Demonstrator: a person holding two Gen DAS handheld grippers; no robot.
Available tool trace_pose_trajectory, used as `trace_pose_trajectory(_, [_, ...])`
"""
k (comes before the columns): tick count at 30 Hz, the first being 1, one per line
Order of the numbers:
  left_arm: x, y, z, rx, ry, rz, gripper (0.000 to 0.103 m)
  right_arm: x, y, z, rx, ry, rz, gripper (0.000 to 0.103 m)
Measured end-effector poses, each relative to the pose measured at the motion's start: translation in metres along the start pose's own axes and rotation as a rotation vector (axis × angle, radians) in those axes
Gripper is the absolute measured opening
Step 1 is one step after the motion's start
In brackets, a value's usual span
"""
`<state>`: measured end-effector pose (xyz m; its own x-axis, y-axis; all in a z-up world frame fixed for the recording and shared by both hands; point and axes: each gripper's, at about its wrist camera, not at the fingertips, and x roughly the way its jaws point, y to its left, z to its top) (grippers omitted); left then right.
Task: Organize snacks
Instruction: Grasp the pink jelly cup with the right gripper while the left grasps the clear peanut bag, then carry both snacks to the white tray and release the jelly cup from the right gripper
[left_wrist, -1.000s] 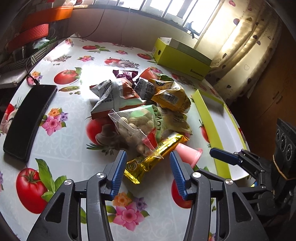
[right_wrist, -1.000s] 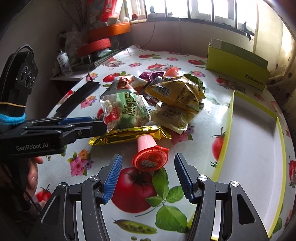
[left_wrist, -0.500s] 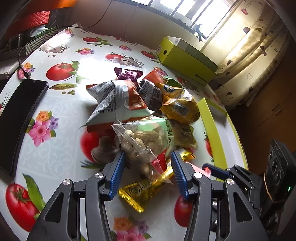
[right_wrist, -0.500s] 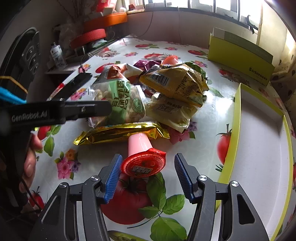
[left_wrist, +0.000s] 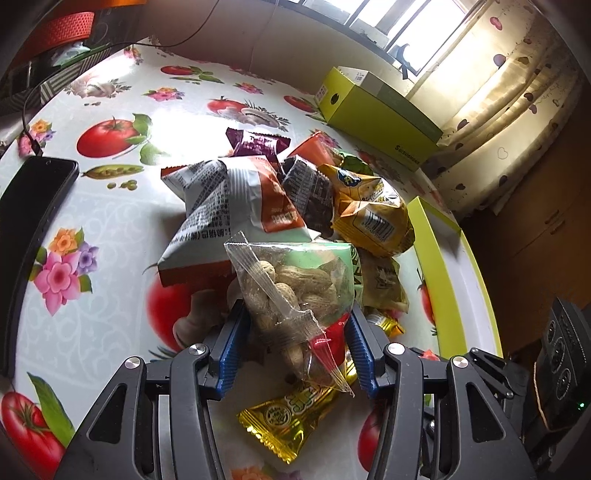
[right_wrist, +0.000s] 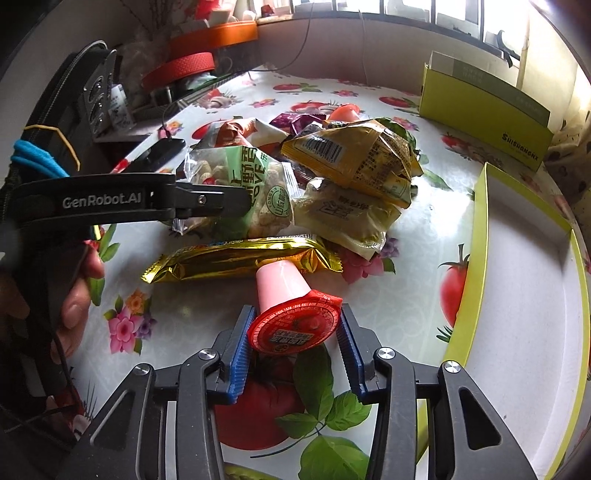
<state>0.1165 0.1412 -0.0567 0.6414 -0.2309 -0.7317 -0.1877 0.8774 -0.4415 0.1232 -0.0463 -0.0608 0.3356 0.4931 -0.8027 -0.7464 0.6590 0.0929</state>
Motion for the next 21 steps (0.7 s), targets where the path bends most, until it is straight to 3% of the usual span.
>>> trace_pose_trajectory(5, [-0.002, -0.003, -0.001, 0.024, -0.025, 0.016, 0.051, -0.003, 0.0, -0.003, 0.002, -0.002, -0.001, 0.041])
trace_pose_trajectory(10, [-0.006, -0.006, -0.005, 0.042, -0.038, 0.031, 0.042, -0.009, -0.002, -0.005, 0.01, -0.014, -0.006, 0.041])
trace_pose_trajectory(21, [-0.03, -0.014, -0.014, 0.065, -0.089, 0.037, 0.041, -0.024, -0.001, -0.014, 0.019, -0.048, -0.02, 0.04])
